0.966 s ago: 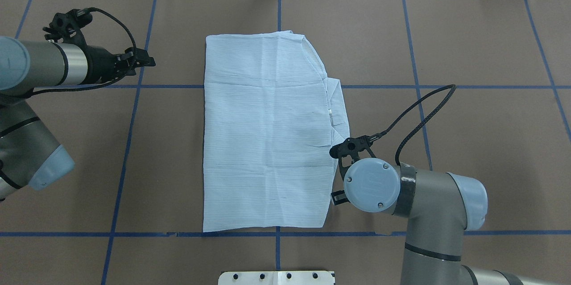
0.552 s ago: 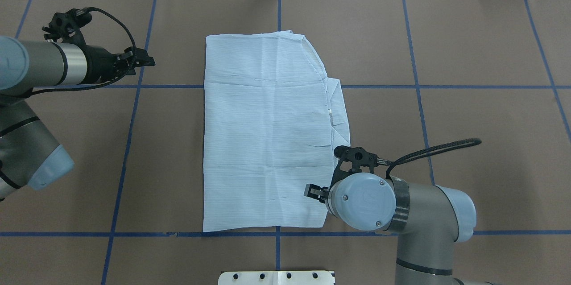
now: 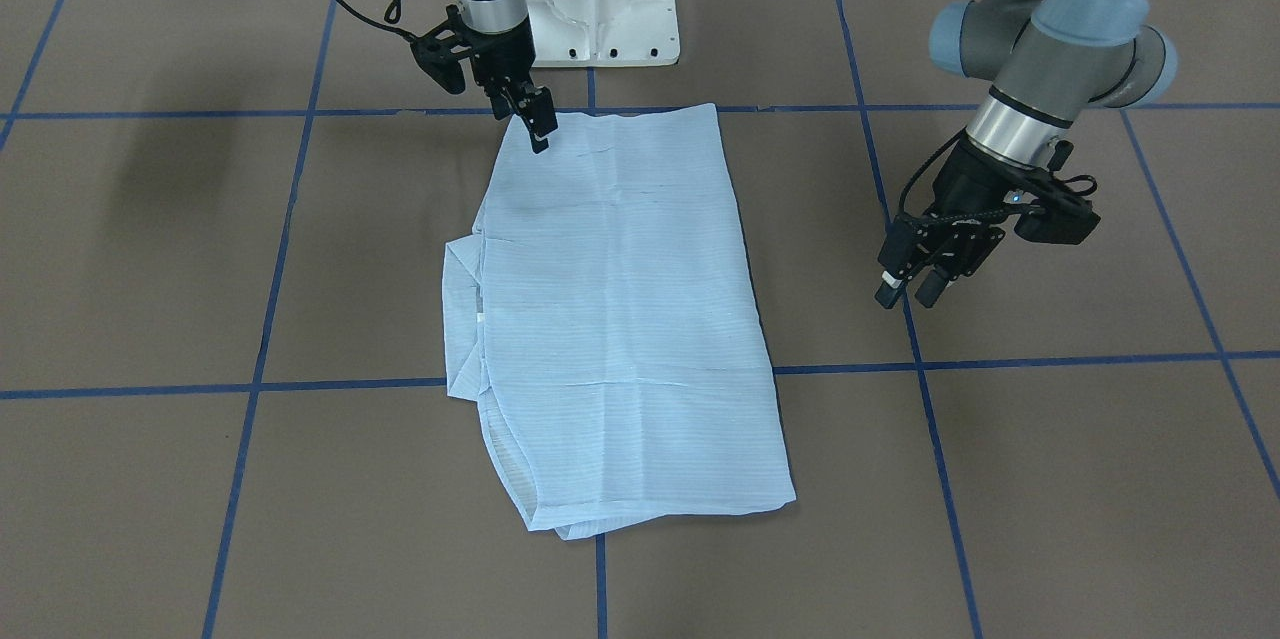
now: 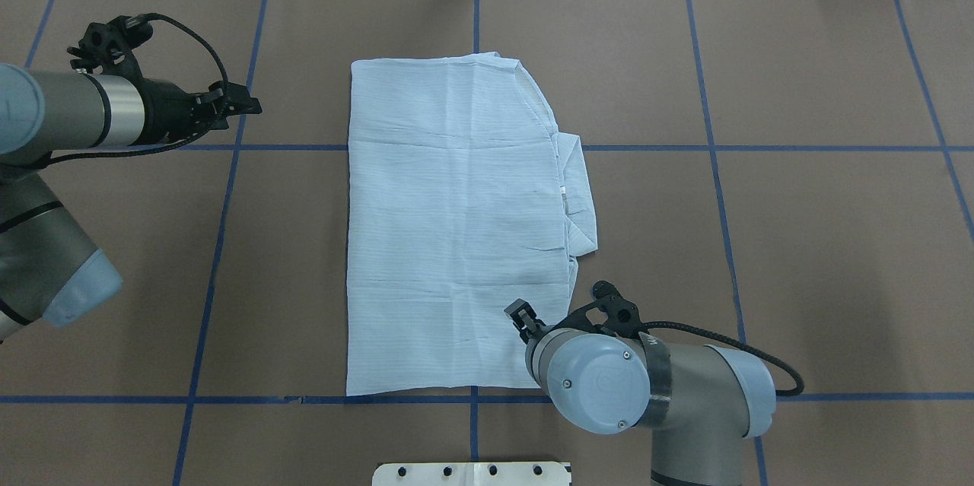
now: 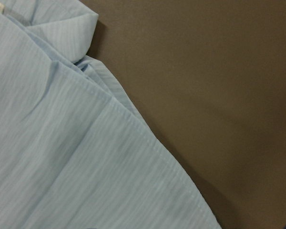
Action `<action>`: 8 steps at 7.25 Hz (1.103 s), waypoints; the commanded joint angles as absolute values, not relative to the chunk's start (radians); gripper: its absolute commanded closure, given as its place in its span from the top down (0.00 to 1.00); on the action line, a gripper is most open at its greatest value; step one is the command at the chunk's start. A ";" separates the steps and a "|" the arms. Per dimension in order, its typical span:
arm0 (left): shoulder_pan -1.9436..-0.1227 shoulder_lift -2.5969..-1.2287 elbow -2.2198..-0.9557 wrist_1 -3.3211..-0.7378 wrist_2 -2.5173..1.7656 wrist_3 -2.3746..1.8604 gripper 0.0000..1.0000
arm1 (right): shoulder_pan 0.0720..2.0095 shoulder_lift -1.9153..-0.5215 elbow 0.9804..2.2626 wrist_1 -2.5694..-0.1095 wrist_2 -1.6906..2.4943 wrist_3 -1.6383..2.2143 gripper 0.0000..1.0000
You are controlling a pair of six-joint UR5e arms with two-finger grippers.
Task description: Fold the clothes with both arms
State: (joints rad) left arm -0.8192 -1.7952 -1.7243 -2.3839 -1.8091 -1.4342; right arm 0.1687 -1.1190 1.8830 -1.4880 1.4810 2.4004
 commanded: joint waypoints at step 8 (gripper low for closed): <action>-0.819 -1.793 -1.740 -2.384 -1.809 -1.439 0.67 | 0.132 -1.112 1.867 -1.482 1.486 2.430 0.00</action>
